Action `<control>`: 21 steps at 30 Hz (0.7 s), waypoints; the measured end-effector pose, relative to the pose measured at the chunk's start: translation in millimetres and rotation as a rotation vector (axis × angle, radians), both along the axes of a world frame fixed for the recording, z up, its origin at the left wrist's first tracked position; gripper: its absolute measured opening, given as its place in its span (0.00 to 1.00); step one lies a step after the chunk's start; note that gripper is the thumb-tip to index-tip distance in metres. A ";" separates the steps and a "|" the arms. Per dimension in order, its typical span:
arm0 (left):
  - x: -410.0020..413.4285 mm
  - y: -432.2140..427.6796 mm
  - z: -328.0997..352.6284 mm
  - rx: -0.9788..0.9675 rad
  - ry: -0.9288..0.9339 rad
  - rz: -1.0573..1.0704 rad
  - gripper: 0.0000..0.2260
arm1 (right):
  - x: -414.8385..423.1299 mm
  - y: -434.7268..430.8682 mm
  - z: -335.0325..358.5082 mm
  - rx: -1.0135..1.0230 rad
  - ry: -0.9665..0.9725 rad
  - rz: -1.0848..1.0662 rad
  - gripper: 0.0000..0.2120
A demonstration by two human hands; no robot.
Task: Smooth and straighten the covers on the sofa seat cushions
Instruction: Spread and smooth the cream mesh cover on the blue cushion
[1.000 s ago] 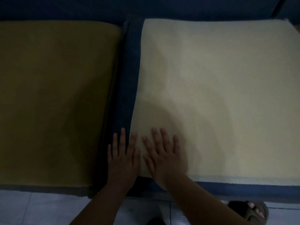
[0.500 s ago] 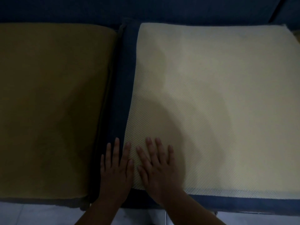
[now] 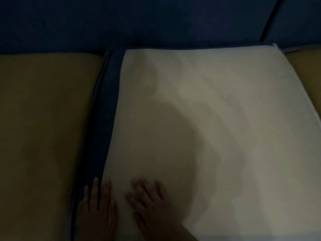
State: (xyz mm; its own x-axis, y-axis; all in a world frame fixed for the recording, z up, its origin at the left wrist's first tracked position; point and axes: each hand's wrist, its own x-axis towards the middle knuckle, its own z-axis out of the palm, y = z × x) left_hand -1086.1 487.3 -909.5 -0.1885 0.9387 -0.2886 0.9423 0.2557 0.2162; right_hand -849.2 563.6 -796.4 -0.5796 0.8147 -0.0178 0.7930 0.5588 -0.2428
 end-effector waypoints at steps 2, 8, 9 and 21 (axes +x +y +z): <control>48.7 10.6 39.8 0.134 0.139 -0.101 0.33 | 24.4 2.2 -3.7 0.009 0.029 -0.051 0.23; 149.7 33.2 120.3 0.112 0.054 -0.309 0.26 | 81.3 -33.8 0.6 0.044 -0.025 -0.231 0.24; 157.2 30.6 121.2 0.113 0.008 -0.318 0.25 | 84.2 -40.3 4.3 0.056 -0.031 -0.280 0.24; 166.7 -22.5 99.0 0.318 0.077 -0.516 0.23 | 109.4 -93.3 -13.0 0.049 -0.032 -0.415 0.27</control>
State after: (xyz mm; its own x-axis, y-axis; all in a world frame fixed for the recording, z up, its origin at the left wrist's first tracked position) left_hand -919.5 464.9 -810.4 0.3041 0.9525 0.0174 0.9434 -0.3036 0.1331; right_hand -739.8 470.3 -809.3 -0.2013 0.9794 0.0147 0.9600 0.2003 -0.1956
